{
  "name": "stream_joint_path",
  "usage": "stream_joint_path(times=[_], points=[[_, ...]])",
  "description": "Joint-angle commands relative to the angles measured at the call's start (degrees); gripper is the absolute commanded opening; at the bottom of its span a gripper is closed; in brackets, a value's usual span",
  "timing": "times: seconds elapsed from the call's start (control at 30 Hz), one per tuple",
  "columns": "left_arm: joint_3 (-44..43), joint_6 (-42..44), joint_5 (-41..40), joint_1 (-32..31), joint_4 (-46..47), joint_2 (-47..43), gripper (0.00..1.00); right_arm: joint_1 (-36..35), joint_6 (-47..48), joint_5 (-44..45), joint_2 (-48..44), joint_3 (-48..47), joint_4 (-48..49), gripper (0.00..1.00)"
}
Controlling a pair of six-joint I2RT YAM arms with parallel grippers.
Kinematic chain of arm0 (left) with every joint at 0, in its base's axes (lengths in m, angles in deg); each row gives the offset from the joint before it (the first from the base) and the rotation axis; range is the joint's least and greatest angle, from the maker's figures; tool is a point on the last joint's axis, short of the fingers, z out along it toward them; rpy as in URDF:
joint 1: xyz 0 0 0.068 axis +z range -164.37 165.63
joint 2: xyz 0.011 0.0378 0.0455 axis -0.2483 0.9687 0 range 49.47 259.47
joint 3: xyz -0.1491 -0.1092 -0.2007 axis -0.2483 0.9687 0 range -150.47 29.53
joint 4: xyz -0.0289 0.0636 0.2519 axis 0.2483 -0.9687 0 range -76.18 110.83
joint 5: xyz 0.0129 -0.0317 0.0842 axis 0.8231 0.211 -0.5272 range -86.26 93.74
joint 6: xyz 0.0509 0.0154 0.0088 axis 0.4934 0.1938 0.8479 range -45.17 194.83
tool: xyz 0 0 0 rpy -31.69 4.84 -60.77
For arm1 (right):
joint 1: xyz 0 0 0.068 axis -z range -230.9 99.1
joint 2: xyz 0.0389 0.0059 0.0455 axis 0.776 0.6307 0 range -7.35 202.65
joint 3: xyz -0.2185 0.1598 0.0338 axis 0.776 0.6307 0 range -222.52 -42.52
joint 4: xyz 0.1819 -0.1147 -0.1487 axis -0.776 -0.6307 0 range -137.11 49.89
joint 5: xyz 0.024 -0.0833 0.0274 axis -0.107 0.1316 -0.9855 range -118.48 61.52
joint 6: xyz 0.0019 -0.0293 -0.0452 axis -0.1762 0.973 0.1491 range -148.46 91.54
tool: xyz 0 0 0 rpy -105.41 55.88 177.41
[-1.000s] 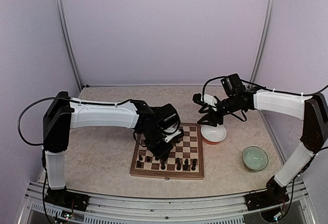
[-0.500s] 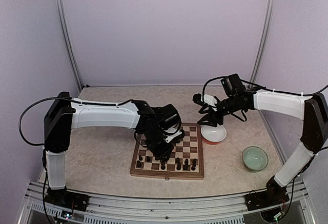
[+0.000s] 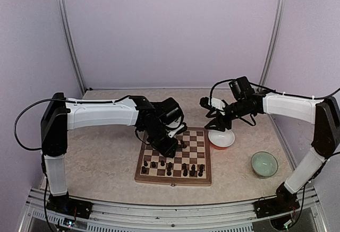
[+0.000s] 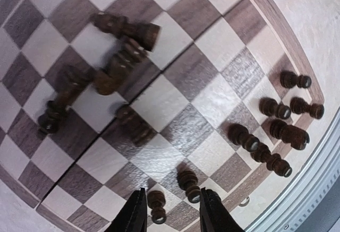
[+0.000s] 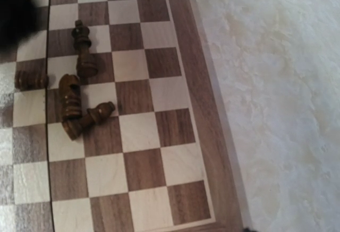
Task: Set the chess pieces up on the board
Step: Pick up the pawn from the chessboard.
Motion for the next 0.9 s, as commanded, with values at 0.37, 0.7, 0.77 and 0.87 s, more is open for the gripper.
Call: stream_joint_path(times=[0.37,0.7,0.77,0.87], points=[[-2.63,-12.44,-2.02,1.42,4.58,2.30,0.37,-0.30,0.22,-0.33,-0.91,0.38,-0.55,0.58],[-5.50,-13.33,-4.12,1.83,2.83,6.41,0.37,-0.29,0.62,-0.43,-1.02,0.37,-0.79,0.58],[-6.18,-13.37,-5.53,1.82,1.91,7.33,0.37,-0.29,0.56,-0.43,-1.04,0.37,-0.82,0.58],[-6.71,-13.38,-6.43,1.78,0.96,8.53,0.34,-0.30,0.69,-0.39,-1.09,0.46,-0.79,0.58]])
